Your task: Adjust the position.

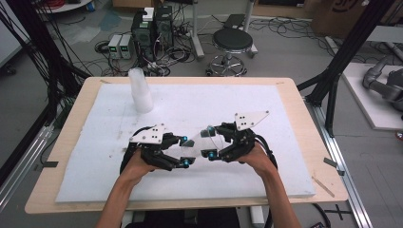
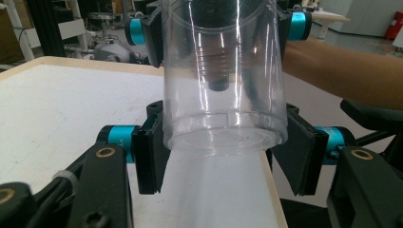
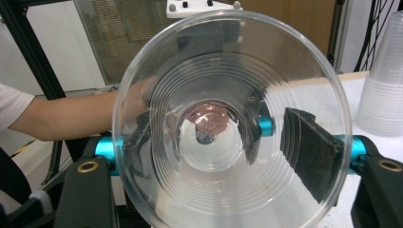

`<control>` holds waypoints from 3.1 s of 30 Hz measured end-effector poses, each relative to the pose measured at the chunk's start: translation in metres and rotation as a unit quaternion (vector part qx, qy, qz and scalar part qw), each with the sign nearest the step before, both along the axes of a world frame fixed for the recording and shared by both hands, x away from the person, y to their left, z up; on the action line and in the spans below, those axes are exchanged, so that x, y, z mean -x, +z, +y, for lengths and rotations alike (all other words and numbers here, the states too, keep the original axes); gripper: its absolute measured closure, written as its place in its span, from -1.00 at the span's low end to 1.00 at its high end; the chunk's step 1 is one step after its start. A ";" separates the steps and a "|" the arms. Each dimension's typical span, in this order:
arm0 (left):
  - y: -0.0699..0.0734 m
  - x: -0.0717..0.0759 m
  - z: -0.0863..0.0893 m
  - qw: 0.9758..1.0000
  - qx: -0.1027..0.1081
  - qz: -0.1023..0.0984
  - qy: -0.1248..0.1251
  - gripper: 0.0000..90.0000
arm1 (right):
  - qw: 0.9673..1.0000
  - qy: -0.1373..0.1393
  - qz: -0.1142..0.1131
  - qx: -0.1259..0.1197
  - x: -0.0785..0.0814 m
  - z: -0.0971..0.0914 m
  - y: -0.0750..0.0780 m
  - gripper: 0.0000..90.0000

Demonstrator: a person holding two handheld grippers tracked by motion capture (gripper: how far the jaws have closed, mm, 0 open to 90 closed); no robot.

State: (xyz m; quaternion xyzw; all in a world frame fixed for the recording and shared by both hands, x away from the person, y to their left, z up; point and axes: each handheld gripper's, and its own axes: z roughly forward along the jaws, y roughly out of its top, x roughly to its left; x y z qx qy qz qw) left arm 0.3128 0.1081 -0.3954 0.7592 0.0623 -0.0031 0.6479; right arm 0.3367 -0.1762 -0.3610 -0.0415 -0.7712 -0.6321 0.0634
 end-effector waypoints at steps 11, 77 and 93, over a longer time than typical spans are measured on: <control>0.000 0.000 0.000 1.000 0.001 0.000 -0.001 -0.07 | 1.000 0.001 0.001 0.000 0.000 0.000 0.000 -0.28; -0.062 0.022 0.101 0.920 -0.096 0.049 0.376 -0.96 | 0.917 -0.217 0.001 0.336 -0.047 0.015 0.020 -0.26; -0.069 0.021 0.107 0.918 -0.076 0.055 0.386 -0.96 | 0.902 -0.220 -0.004 0.373 -0.053 0.031 0.020 -0.25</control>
